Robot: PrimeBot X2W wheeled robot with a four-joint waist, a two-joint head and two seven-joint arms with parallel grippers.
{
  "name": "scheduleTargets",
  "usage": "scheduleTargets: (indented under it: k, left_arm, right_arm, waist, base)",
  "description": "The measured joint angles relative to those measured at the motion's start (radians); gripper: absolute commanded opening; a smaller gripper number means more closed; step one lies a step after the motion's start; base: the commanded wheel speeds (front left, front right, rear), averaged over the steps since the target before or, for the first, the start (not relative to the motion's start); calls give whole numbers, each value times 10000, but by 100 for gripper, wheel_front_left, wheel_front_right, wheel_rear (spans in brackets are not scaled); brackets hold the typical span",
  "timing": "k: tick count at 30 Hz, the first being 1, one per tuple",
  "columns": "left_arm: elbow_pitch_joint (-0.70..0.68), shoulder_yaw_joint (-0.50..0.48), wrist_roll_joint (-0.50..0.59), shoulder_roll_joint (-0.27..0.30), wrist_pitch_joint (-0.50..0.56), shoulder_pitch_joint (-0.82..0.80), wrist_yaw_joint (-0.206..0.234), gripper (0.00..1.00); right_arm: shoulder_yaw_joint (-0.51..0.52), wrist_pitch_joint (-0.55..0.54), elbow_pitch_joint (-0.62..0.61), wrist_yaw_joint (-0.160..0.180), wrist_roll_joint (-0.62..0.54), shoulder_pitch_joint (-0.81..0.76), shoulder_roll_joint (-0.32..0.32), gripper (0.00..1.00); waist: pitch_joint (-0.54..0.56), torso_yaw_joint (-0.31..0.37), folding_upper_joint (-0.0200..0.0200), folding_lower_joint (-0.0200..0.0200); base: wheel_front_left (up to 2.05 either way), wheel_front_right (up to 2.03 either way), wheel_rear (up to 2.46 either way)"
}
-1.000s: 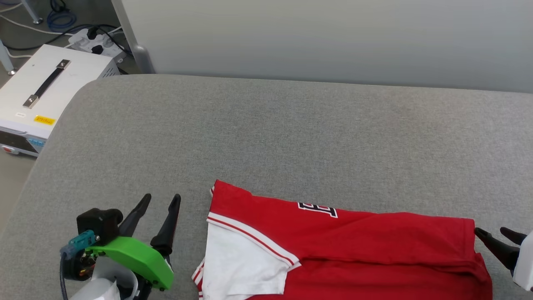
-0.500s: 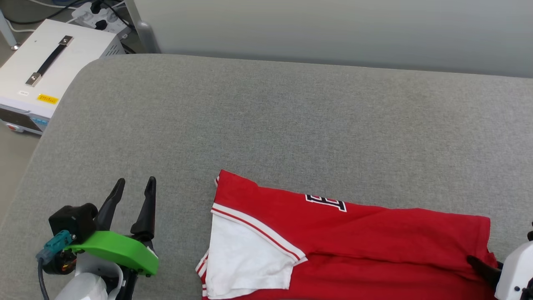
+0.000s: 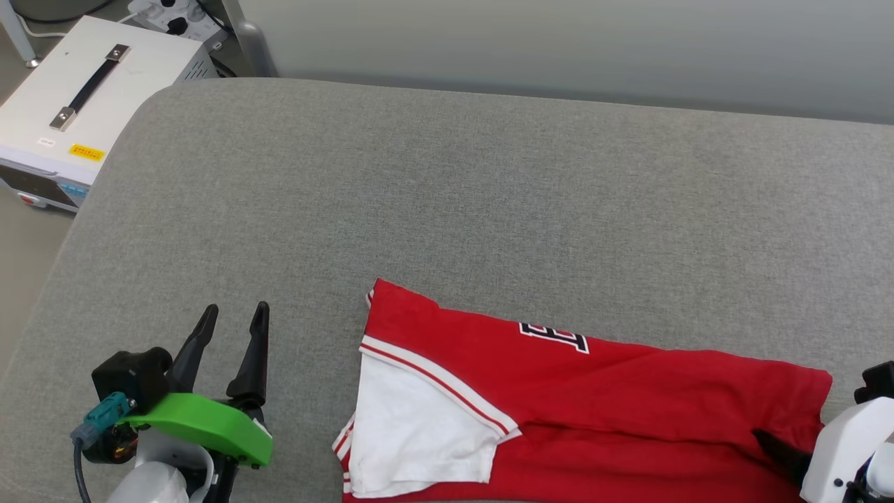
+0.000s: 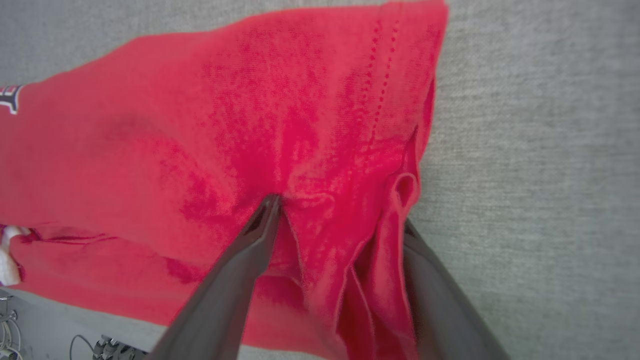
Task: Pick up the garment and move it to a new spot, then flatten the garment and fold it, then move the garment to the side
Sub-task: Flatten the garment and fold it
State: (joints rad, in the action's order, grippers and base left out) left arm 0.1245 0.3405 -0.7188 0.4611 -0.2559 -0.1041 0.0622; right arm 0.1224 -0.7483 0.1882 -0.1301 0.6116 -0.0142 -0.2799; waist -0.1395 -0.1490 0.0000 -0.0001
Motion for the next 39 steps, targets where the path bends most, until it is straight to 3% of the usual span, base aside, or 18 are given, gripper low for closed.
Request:
scheduleTargets:
  k: [3, 4, 5, 6, 20, 30, 39]
  left_arm:
    - [73, -82, 58, -119, 0, 0, -69, 100]
    - [109, -104, 65, -153, 0, -1, -104, 100]
    - [132, -121, 69, -180, 0, -1, -134, 100]
    - [163, -140, 71, -203, 0, -1, -153, 100]
    - [355, -267, 174, -389, 0, 3, -314, 100]
    - [378, -286, 245, -508, 0, 136, -316, 100]
    - [418, -267, 247, -633, 0, 365, -316, 100]
  right_arm:
    - [-180, 2, 2, 0, 23, 7, 90, 100]
    - [-224, 4, 15, 0, 25, 11, 94, 47]
    - [-259, 6, 25, 0, 25, 14, 94, 28]
    - [-293, 19, 35, 0, 25, 20, 86, 0]
    - [-59, 1252, 587, -29, -282, 189, -180, 0]
    - [1396, 2326, 1388, -23, -1588, 387, -1089, 0]
    - [1586, 2111, 598, -15, -1758, 72, -656, 0]
  waist:
    - [-17, 2, 0, 0]
    - [-19, 3, 0, 0]
    - [-26, 4, 0, 0]
    - [-35, 3, 0, 0]
    - [249, 121, 0, 0]
    - [584, 331, 0, 1]
    - [934, 494, 0, 1]
  base:
    - [0, 0, 0]
    - [0, 0, 0]
    - [0, 0, 0]
    - [0, 0, 0]
    - [0, 0, 0]
    - [0, 0, 0]
    - [0, 0, 0]
